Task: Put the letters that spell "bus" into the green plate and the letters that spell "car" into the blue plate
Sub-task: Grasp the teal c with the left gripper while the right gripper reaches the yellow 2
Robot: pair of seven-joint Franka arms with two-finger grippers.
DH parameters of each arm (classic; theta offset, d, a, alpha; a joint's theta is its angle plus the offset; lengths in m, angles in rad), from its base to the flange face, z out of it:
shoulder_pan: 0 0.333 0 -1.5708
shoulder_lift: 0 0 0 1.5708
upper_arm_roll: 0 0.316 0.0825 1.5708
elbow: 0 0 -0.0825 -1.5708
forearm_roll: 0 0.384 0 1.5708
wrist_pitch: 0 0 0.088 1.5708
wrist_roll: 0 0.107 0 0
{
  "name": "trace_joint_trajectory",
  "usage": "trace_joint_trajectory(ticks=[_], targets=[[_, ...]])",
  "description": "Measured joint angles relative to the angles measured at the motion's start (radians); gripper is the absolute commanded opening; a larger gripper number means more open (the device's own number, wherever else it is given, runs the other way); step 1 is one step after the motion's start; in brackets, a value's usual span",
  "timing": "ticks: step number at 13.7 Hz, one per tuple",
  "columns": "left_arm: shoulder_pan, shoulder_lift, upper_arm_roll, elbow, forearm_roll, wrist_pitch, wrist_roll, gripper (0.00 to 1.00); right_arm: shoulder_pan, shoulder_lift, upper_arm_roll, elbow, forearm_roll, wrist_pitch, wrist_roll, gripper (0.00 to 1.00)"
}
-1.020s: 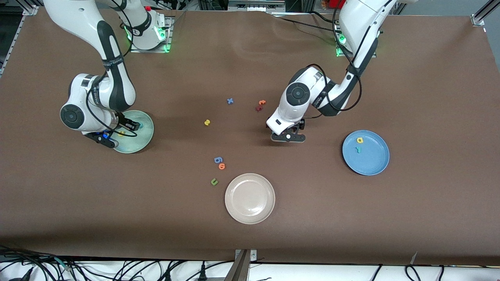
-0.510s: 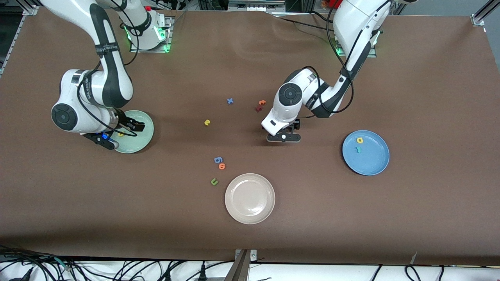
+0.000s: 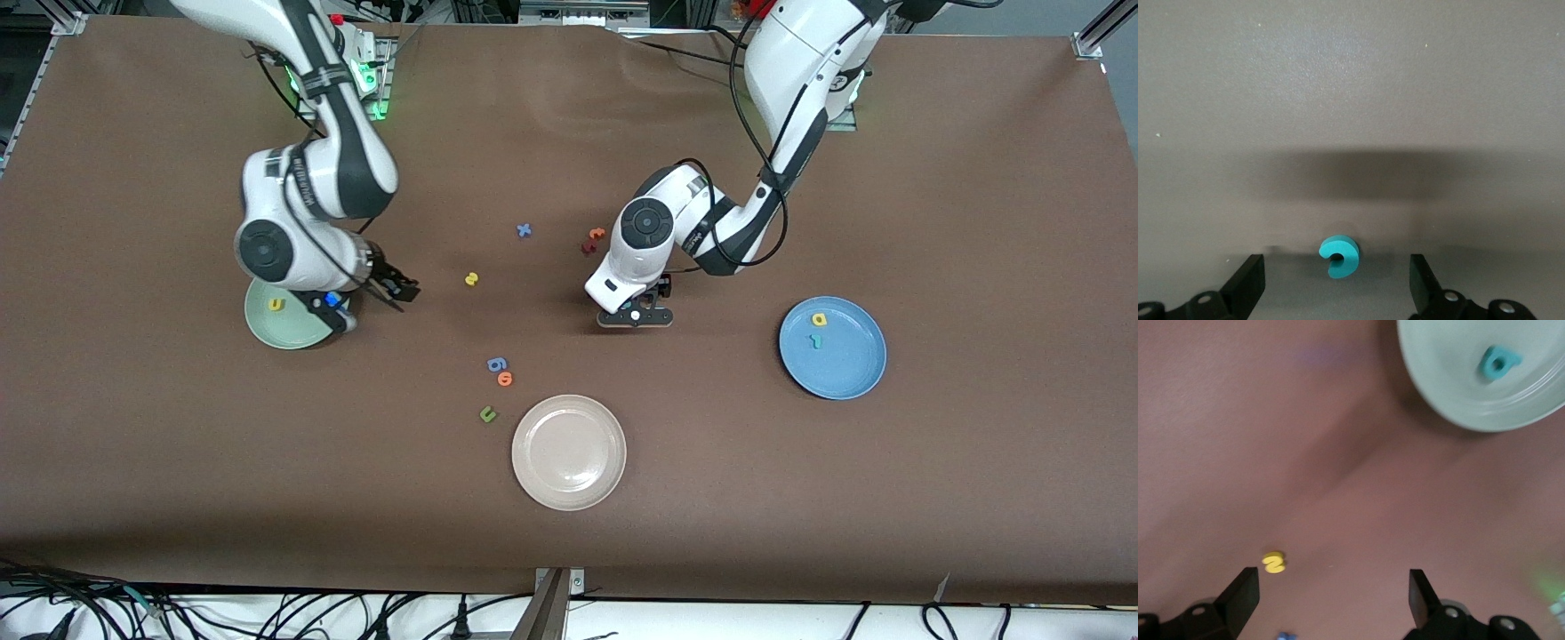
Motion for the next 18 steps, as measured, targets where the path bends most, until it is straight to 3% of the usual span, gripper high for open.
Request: trace_joint_trajectory(ticks=[4,7,12,16,18], targets=[[0.000,0.003,0.002,0.001,0.000,0.000,-0.004,0.66,0.128,0.066,0.014,-0.002,0.000,0.121,0.114,0.98],[0.000,0.004,0.002,0.002,0.000,0.000,-0.011,0.49,0.177,0.118,0.015,-0.012,0.000,0.197,0.073,0.95],[0.000,0.004,0.003,0.003,0.000,0.000,-0.026,0.35,0.201,0.141,0.016,-0.086,0.000,0.345,-0.021,0.95],[0.000,0.004,0.004,0.004,0.000,0.000,-0.035,0.19,0.207,0.148,0.016,-0.095,0.000,0.371,-0.020,0.88],[0.000,0.004,0.004,0.004,0.000,0.000,-0.047,0.17,0.209,0.155,0.022,-0.095,0.008,0.392,-0.013,0.88]])
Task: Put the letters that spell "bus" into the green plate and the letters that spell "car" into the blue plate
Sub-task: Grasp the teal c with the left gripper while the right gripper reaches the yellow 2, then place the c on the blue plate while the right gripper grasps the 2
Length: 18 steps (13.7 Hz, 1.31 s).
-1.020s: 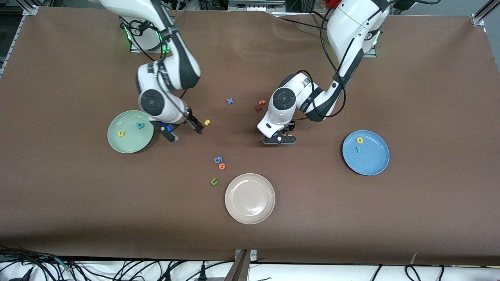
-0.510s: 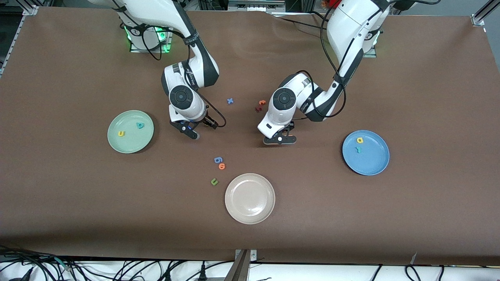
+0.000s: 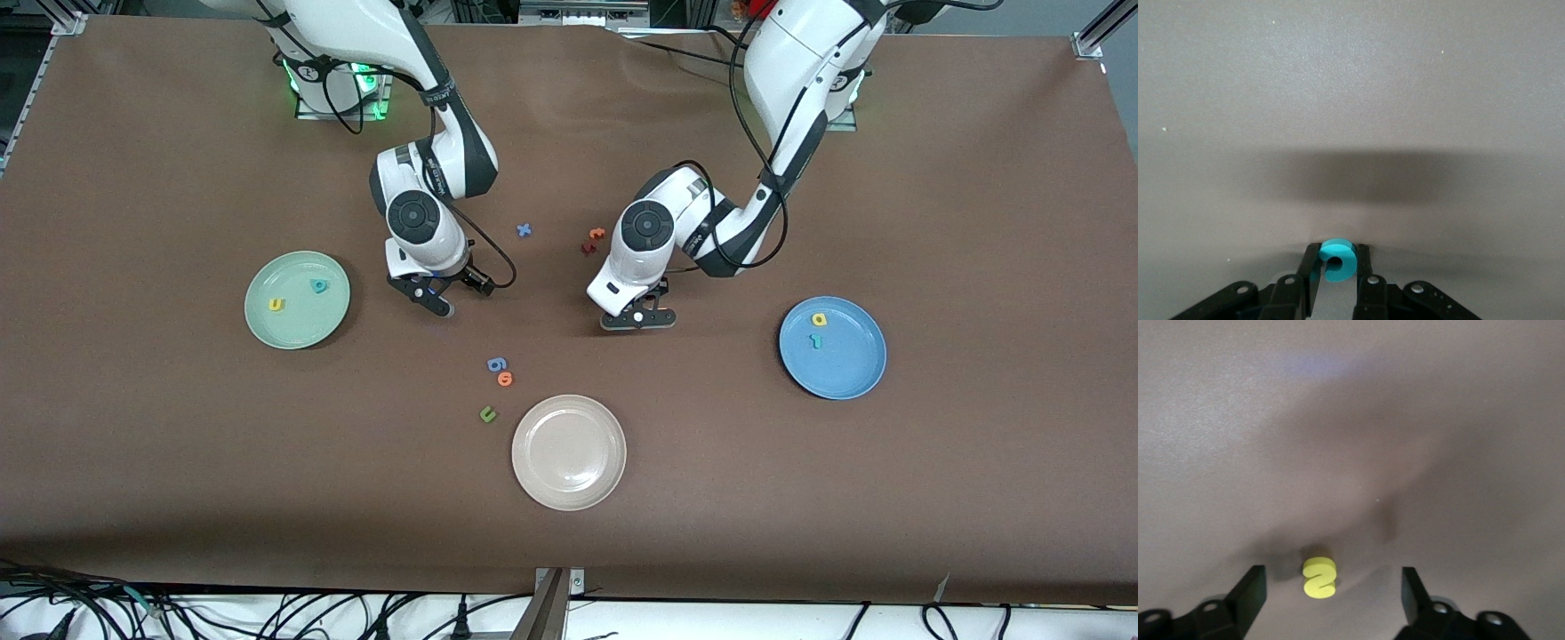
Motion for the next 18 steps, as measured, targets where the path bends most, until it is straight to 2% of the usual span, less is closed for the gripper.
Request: trace_joint_trajectory(ticks=[1,4,6,10,12,14,18], targets=[[0.000,0.000,0.000,0.000,0.000,0.000,-0.002,0.15,0.001,0.005,0.009,0.000,0.003,0.015,0.007,0.87],[0.001,0.000,0.007,0.011,0.000,-0.001,-0.003,0.12,0.006,0.014,0.021,0.000,0.004,0.028,0.021,0.71],[0.009,0.000,0.016,0.048,0.003,-0.039,-0.002,0.12,0.006,0.014,0.021,0.000,0.005,0.032,0.022,0.70],[0.091,-0.003,0.020,0.160,0.008,-0.277,0.103,0.09,0.006,0.013,0.021,0.000,0.006,0.035,0.022,0.69],[0.154,-0.007,0.020,0.195,0.008,-0.397,0.201,0.09,0.006,0.013,0.021,0.000,0.006,0.036,0.021,0.64],[0.219,-0.007,0.020,0.222,0.008,-0.500,0.298,0.09,0.006,0.012,0.020,-0.001,0.006,0.036,0.016,0.64],[0.347,-0.011,0.023,0.240,0.010,-0.612,0.535,0.09,0.006,0.010,0.019,-0.005,0.006,0.041,0.009,0.64]])
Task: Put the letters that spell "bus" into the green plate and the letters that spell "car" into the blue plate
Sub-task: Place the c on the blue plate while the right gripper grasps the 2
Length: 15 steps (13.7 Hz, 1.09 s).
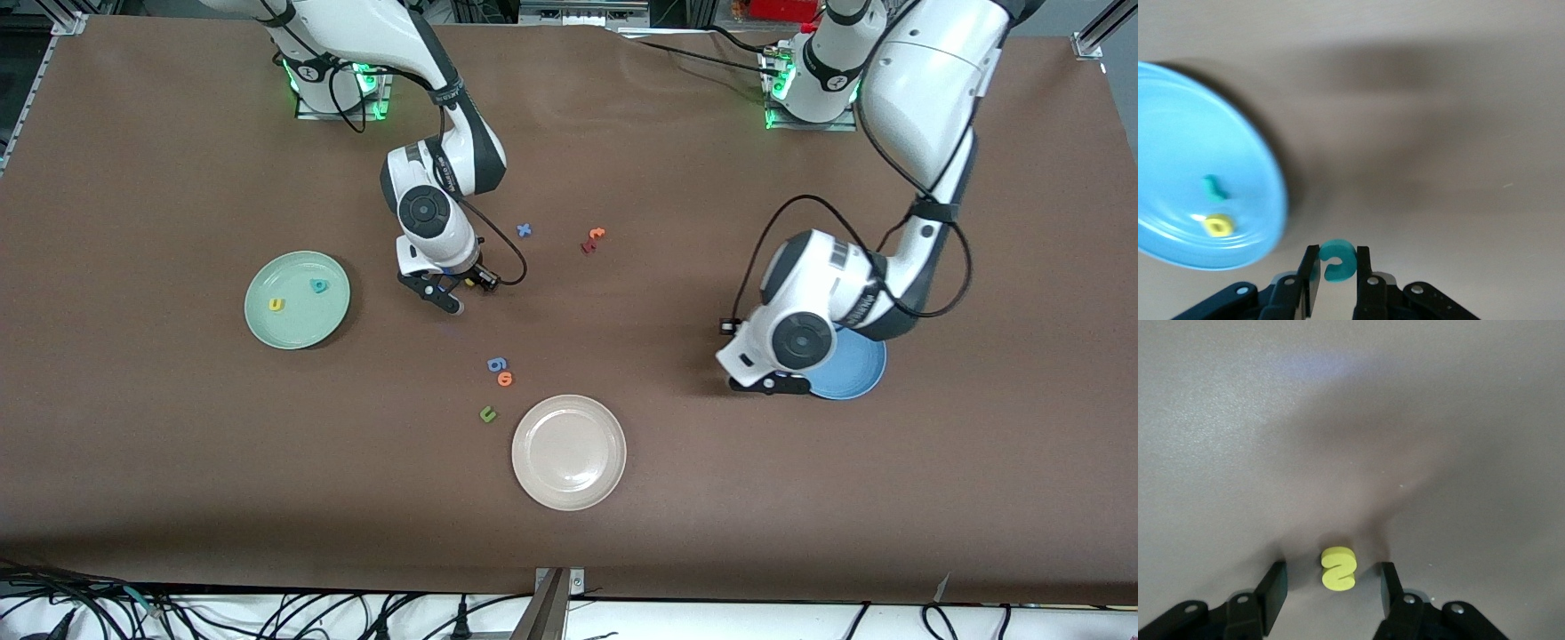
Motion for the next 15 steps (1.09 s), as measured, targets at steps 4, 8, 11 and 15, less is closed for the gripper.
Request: trace_joint_trajectory(ticks=[4,8,11,15], targets=[[0.128,-0.007,0.007,0.000,0.050,-0.044,0.213,0.10,0.000,-0.002,-0.006,-0.009,0.000,0.019,-0.007,0.64],[0.182,0.026,0.008,-0.006,0.113,-0.049,0.259,1.00,0.000,-0.009,-0.007,-0.025,0.000,0.042,-0.015,0.50],[0.199,0.024,0.007,0.000,0.113,-0.049,0.259,1.00,0.000,-0.012,-0.007,-0.031,0.000,0.051,-0.016,0.41],[0.236,-0.077,0.012,0.022,0.117,-0.127,0.258,1.00,0.000,-0.018,-0.009,-0.038,0.000,0.057,-0.016,0.34]])
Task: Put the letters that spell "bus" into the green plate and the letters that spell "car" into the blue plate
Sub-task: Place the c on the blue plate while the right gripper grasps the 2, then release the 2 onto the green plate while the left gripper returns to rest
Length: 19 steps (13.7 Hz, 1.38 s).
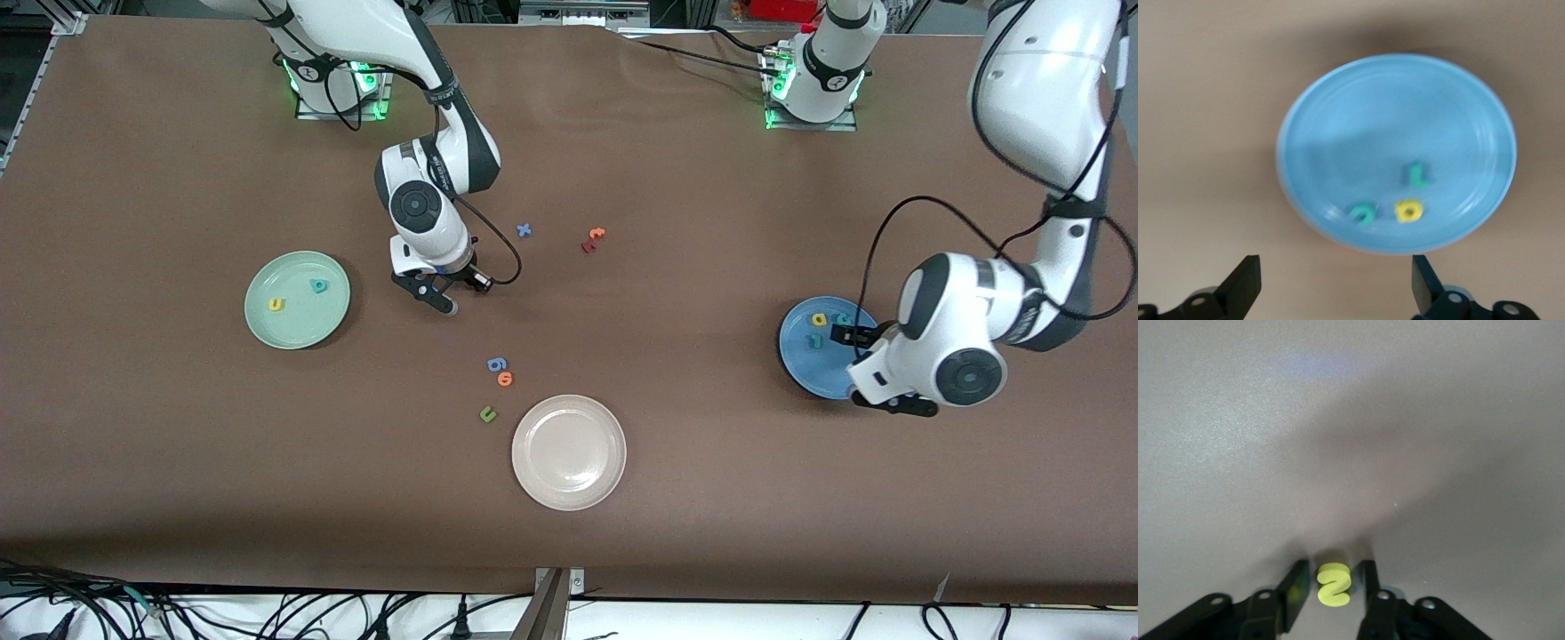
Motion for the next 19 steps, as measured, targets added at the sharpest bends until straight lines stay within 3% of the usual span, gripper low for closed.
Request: trace_joint_trajectory(ticks=[5,8,12,16,19], targets=[[0.069,-0.185,0.012,0.002,0.001,-0.145,0.003,1.00,0.000,-0.003,0.000,-0.005,0.000,0.003,0.000,0.34],[0.085,-0.261,0.027,0.002,0.001,-0.174,0.003,1.00,0.000,-0.005,0.001,-0.006,0.000,0.005,0.000,0.05],[0.012,-0.379,0.169,-0.001,-0.083,-0.177,0.005,1.00,0.000,-0.006,0.001,-0.006,0.000,0.007,0.000,0.02],[-0.087,-0.516,0.180,-0.002,-0.103,-0.170,0.001,1.00,0.001,-0.015,-0.020,-0.006,0.000,-0.034,-0.002,0.02],[-0.130,-0.560,0.181,-0.007,-0.122,-0.080,0.000,1.00,0.001,-0.075,-0.108,0.027,0.000,-0.196,-0.037,0.02]])
